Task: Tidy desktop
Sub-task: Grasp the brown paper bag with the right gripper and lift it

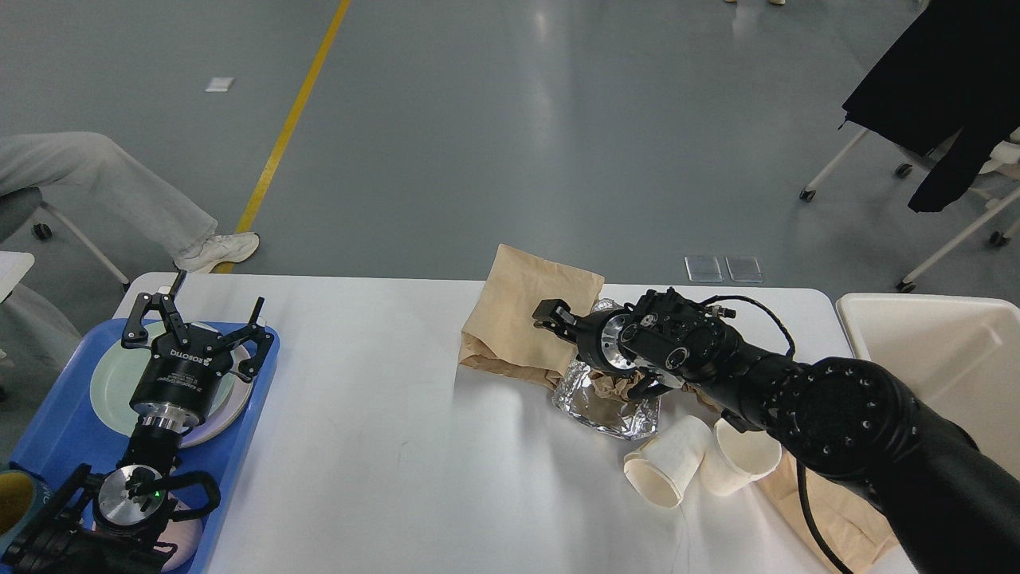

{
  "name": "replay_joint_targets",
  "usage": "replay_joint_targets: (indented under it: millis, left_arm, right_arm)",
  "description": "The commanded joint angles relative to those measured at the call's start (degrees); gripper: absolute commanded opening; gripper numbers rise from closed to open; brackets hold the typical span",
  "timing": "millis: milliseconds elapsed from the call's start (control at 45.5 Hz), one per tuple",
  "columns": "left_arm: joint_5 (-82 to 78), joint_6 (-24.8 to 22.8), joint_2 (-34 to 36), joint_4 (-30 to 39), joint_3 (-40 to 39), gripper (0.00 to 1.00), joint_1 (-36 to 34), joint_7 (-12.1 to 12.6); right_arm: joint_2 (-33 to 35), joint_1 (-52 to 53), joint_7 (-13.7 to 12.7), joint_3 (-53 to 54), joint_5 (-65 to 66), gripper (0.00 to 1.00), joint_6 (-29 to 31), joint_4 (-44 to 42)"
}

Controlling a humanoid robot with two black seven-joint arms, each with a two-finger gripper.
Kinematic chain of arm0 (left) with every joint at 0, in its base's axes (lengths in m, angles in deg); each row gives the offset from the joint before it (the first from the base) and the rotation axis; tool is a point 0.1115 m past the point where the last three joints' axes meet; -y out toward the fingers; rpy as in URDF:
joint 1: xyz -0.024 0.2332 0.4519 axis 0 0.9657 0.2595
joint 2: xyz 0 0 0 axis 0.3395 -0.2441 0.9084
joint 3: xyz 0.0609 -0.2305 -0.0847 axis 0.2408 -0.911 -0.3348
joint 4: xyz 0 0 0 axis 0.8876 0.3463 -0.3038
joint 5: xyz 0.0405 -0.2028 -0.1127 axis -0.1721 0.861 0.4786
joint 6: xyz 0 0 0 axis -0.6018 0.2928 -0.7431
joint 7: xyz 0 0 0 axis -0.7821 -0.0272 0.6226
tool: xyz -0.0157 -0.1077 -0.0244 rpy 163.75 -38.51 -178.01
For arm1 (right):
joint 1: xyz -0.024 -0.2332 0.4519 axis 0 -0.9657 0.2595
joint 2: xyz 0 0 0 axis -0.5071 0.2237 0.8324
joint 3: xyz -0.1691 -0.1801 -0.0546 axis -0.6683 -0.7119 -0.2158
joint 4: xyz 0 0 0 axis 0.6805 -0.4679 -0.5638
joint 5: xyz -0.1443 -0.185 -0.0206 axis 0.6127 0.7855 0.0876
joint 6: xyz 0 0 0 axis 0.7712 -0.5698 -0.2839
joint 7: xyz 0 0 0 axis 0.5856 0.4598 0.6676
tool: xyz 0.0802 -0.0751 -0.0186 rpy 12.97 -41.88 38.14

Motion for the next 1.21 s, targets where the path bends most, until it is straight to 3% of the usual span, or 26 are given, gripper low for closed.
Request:
replay_joint_targets:
  millis: [0,263,768,1186]
  left_arm:
    - [0.00,-0.09,0.00,-0.06,0.00,0.96,0.00,0.00]
    - [0.00,-0.09,0.00,-0.06,0.00,0.96,0.00,0.00]
    - [0.00,-0.09,0.00,0.02,0.00,0.96,0.00,0.00]
    - [0.00,-0.09,0.00,0.02,0.00,0.96,0.00,0.00]
  right_arm:
    - [-0.01,-0.06,0.00,0.00,0.00,0.51,0.17,0.01]
    - [-0.01,-0.06,-0.09,-0.09,0.61,0.00,0.17,0.19]
    - [0.43,4.50,-0.88,1.22,3.86,0.00,-0.27,5.37]
    - [12.56,22.69,-1.14,0.26,3.42,0.00,0.78,20.48]
